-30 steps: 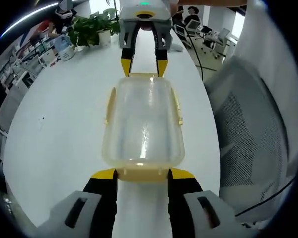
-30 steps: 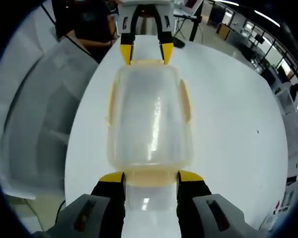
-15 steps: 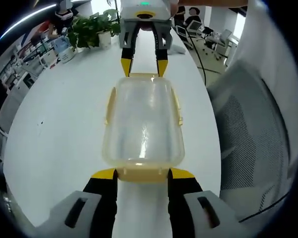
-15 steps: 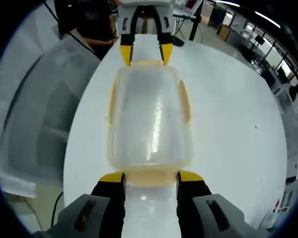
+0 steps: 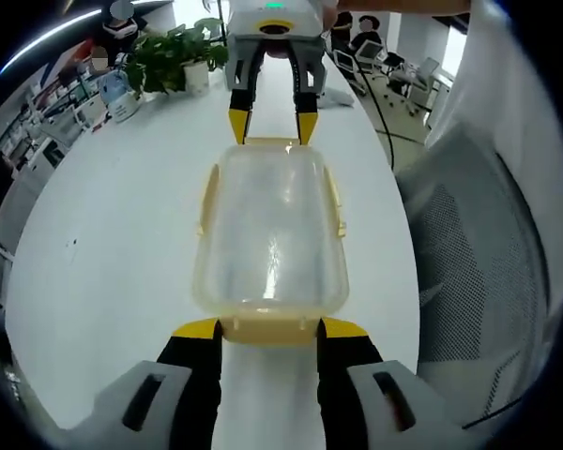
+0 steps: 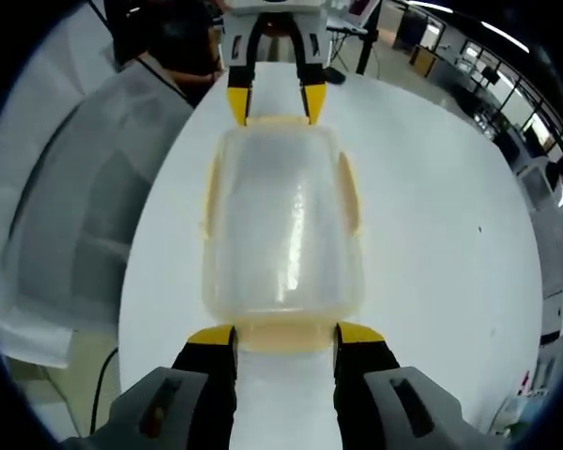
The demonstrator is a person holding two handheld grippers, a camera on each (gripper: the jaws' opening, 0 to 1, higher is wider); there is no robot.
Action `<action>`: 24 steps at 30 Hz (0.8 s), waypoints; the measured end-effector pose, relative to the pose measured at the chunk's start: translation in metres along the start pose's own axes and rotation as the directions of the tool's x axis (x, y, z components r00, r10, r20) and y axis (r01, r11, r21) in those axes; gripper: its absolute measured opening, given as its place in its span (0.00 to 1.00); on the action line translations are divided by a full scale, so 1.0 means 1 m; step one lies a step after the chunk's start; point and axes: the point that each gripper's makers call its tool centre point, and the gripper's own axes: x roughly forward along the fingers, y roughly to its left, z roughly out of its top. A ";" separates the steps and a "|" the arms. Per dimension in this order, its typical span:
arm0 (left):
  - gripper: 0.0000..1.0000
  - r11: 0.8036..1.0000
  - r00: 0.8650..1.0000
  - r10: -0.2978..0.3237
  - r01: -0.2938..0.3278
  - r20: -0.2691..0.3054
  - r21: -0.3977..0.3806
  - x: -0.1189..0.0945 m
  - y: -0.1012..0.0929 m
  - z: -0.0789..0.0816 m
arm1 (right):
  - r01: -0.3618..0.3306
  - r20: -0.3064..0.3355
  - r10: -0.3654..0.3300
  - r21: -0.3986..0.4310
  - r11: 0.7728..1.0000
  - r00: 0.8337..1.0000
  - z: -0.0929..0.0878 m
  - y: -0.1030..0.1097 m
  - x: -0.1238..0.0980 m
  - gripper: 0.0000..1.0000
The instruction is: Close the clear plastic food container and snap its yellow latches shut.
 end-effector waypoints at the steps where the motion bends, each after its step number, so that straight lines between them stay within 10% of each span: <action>1: 0.39 1.000 1.000 -0.001 0.001 0.001 -0.001 0.001 0.000 0.001 | 0.000 -0.001 0.000 0.000 1.000 1.000 -0.002 0.000 -0.001 0.39; 24: 0.39 1.000 1.000 -0.001 0.001 0.005 0.001 0.018 0.000 0.033 | 0.005 -0.004 -0.005 0.003 1.000 1.000 -0.033 -0.001 -0.017 0.39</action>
